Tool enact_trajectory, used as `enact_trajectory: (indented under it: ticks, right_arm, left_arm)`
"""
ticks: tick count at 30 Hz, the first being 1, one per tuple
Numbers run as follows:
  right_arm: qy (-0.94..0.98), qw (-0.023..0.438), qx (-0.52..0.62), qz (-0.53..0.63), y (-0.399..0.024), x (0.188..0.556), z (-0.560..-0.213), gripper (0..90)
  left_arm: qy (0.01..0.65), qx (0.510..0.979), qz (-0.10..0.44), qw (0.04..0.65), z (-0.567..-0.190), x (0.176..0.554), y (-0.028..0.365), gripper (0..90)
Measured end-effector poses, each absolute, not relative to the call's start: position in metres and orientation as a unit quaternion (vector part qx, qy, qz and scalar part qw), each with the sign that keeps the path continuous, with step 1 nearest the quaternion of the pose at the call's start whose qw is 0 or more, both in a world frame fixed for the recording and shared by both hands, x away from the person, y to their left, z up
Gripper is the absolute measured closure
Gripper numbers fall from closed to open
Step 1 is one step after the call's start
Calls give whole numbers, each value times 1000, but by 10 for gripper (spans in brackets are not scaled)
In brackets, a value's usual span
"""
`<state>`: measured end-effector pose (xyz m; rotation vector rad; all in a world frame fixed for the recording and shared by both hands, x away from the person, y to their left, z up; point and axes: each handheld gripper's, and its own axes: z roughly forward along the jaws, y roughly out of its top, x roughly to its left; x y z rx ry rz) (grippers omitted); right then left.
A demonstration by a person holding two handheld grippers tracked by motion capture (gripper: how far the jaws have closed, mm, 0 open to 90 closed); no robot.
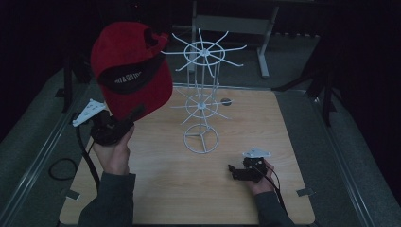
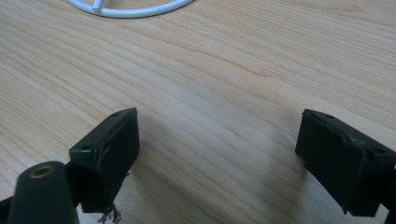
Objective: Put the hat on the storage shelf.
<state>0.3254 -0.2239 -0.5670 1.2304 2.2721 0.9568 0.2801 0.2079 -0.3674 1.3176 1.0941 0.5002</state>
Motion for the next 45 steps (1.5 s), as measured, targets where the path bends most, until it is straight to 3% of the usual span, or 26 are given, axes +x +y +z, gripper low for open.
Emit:
enact_trajectory:
  ticks: [24, 45]
  right_arm:
    - [809, 193, 438, 342, -224, 325, -567, 134]
    - [809, 193, 438, 342, -224, 325, -567, 133]
  left_arm:
    - [464, 602, 255, 597, -414, 265, 193, 835]
    - [476, 622, 235, 576, -451, 267, 179, 835]
